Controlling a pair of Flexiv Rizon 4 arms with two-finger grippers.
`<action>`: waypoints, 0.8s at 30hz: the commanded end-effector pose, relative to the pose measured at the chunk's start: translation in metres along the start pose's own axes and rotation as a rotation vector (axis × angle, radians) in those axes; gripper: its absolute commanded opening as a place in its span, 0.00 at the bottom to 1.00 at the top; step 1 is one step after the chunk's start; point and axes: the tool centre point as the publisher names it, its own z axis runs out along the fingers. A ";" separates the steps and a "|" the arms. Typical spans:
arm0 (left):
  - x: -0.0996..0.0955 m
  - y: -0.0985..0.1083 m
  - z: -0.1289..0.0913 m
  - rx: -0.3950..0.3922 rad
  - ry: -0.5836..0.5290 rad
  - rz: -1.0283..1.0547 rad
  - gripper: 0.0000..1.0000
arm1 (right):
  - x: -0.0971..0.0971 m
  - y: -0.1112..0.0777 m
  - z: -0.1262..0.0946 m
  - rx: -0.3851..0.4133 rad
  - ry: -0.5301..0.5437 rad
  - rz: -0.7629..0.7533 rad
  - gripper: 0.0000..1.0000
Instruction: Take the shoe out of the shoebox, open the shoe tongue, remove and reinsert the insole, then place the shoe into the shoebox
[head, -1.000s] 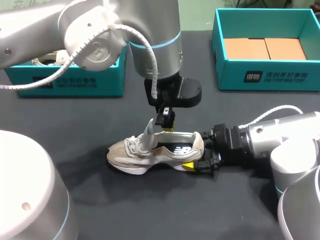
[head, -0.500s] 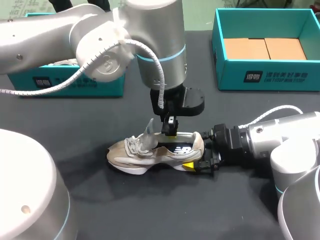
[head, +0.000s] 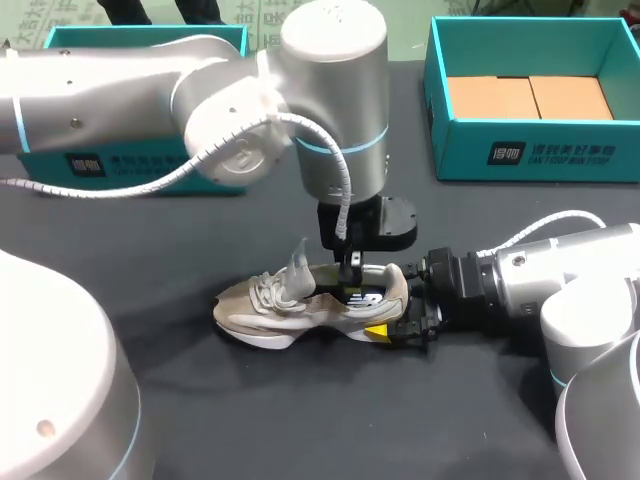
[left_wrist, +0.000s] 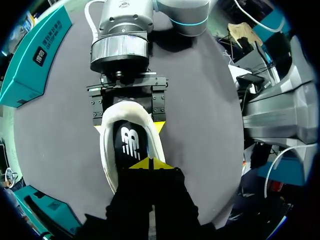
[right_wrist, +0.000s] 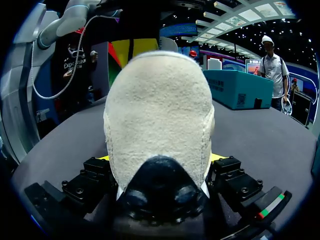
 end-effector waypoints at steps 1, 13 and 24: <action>-0.006 -0.004 0.014 -0.004 0.009 -0.004 0.00 | -0.001 -0.003 0.005 0.004 -0.001 0.001 0.00; -0.016 0.002 0.040 -0.033 0.038 -0.025 0.00 | -0.001 -0.003 0.005 0.004 -0.001 0.001 0.00; -0.011 0.014 0.048 -0.053 0.077 -0.036 0.00 | -0.001 -0.003 0.005 0.004 -0.001 0.001 0.00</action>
